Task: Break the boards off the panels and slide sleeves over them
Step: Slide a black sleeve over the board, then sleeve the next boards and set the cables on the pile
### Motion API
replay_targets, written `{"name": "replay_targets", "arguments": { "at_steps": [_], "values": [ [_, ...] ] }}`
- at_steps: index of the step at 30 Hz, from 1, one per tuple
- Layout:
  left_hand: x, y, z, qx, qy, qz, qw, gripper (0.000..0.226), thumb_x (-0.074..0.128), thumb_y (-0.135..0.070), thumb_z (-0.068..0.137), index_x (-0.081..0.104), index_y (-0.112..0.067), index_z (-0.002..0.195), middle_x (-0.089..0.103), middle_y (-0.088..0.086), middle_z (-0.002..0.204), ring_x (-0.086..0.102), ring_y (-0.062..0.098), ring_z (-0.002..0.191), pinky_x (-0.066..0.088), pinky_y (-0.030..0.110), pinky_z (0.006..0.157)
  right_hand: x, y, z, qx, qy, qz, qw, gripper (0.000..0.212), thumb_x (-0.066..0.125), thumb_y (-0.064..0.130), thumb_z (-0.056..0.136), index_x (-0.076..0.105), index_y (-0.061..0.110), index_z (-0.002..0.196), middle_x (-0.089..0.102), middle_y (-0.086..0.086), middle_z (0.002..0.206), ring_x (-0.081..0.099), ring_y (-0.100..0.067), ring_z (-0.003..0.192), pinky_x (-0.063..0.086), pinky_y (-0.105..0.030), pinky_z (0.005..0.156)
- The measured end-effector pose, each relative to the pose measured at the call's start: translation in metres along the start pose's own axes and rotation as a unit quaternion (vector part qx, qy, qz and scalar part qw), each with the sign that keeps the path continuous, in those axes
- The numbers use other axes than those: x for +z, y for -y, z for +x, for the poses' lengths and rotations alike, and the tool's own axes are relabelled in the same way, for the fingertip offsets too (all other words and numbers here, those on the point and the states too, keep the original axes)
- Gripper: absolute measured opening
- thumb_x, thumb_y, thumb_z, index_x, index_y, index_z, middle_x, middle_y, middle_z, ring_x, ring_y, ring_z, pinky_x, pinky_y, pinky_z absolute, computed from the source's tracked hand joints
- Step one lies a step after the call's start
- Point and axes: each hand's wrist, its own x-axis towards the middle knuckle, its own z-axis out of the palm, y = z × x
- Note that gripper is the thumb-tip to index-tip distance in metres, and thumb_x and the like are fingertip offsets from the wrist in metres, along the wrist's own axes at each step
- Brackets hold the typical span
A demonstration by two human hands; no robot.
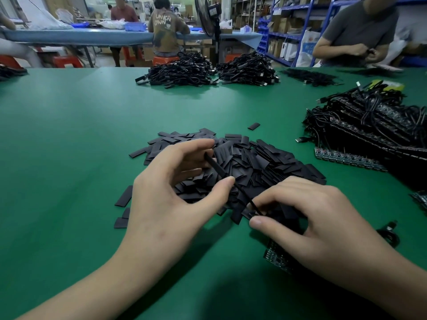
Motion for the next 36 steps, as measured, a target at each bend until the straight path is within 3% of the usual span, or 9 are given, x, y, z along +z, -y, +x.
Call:
{"name": "replay_targets", "arguments": {
  "at_steps": [4, 7, 11, 14, 16, 21, 27, 32, 36],
  "values": [
    [0.000, 0.004, 0.000, -0.007, -0.016, -0.001, 1.000, 0.045, 0.081, -0.036, 0.075, 0.066, -0.036, 0.118, 0.070, -0.006, 0.107, 0.070, 0.015, 0.099, 0.054, 0.021, 0.088, 0.001, 0.001, -0.001, -0.005, 0.034, -0.011, 0.999, 0.030, 0.053, 0.060, 0.088, 0.068, 0.036, 0.100, 0.065, 0.024, 0.089, 0.062, -0.002, 0.090, 0.052, -0.031, 0.076],
    [-0.001, 0.011, 0.002, -0.018, -0.003, 0.031, 0.999, 0.045, 0.074, -0.051, 0.079, 0.064, -0.037, 0.120, 0.068, -0.012, 0.111, 0.066, 0.012, 0.105, 0.052, 0.026, 0.091, -0.004, -0.005, 0.002, 0.021, -0.024, 0.001, 0.999, 0.015, 0.065, 0.046, 0.094, 0.072, 0.034, 0.098, 0.070, 0.025, 0.091, 0.065, 0.003, 0.088, 0.051, -0.020, 0.077],
    [-0.007, 0.019, 0.007, 0.010, 0.039, 0.171, 0.984, 0.049, 0.058, -0.057, 0.087, 0.062, -0.031, 0.129, 0.058, -0.020, 0.121, 0.054, 0.001, 0.119, 0.042, 0.021, 0.103, -0.033, -0.016, 0.025, 0.082, -0.078, 0.065, 0.992, 0.009, 0.068, 0.027, 0.091, 0.076, 0.026, 0.096, 0.075, 0.017, 0.079, 0.069, 0.006, 0.074, 0.049, -0.008, 0.069],
    [-0.006, 0.022, 0.007, 0.040, 0.098, 0.290, 0.951, 0.051, 0.052, -0.055, 0.091, 0.062, -0.027, 0.132, 0.053, -0.013, 0.132, 0.045, 0.008, 0.131, 0.039, 0.032, 0.111, -0.060, -0.033, 0.068, 0.099, -0.066, 0.009, 0.993, 0.012, 0.063, 0.023, 0.098, 0.074, 0.027, 0.098, 0.074, 0.015, 0.076, 0.067, 0.011, 0.069, 0.042, 0.000, 0.059],
    [-0.005, 0.023, 0.005, 0.050, 0.135, 0.331, 0.933, 0.055, 0.047, -0.058, 0.093, 0.060, -0.026, 0.135, 0.051, -0.011, 0.139, 0.041, 0.010, 0.136, 0.036, 0.037, 0.115, -0.067, -0.048, 0.108, 0.117, -0.049, -0.029, 0.992, 0.016, 0.058, 0.023, 0.103, 0.073, 0.026, 0.102, 0.075, 0.012, 0.080, 0.068, 0.007, 0.069, 0.044, -0.004, 0.055],
    [-0.002, 0.026, 0.002, 0.055, 0.194, 0.368, 0.908, 0.062, 0.031, -0.064, 0.096, 0.052, -0.030, 0.144, 0.042, -0.012, 0.152, 0.027, 0.009, 0.148, 0.020, 0.043, 0.124, -0.040, -0.087, 0.216, 0.146, 0.032, -0.086, 0.985, 0.022, 0.051, 0.020, 0.106, 0.072, 0.016, 0.112, 0.075, -0.009, 0.096, 0.073, -0.021, 0.083, 0.057, -0.033, 0.076],
    [0.001, 0.029, 0.006, 0.045, 0.224, 0.370, 0.901, 0.062, 0.027, -0.063, 0.096, 0.049, -0.033, 0.146, 0.040, -0.014, 0.154, 0.024, 0.007, 0.149, 0.018, 0.041, 0.125, 0.017, -0.117, 0.292, 0.169, 0.125, -0.069, 0.975, 0.028, 0.044, 0.020, 0.109, 0.071, 0.016, 0.114, 0.069, -0.010, 0.095, 0.059, -0.015, 0.067, 0.040, -0.020, 0.044],
    [0.002, 0.032, 0.006, 0.047, 0.241, 0.362, 0.899, 0.061, 0.028, -0.061, 0.097, 0.048, -0.031, 0.147, 0.042, -0.012, 0.153, 0.028, 0.009, 0.148, 0.024, 0.041, 0.122, 0.051, -0.135, 0.307, 0.147, 0.158, -0.093, 0.972, 0.026, 0.050, 0.026, 0.107, 0.071, 0.019, 0.121, 0.066, -0.008, 0.105, 0.056, -0.018, 0.076, 0.044, -0.028, 0.063],
    [0.001, 0.033, 0.007, 0.048, 0.244, 0.358, 0.900, 0.060, 0.029, -0.060, 0.098, 0.049, -0.030, 0.146, 0.043, -0.011, 0.153, 0.029, 0.010, 0.148, 0.024, 0.041, 0.122, 0.050, -0.143, 0.290, 0.098, 0.023, -0.147, 0.984, 0.020, 0.061, 0.031, 0.102, 0.071, 0.019, 0.114, 0.060, -0.008, 0.114, 0.056, -0.023, 0.096, 0.050, -0.038, 0.088]
  ]
}}
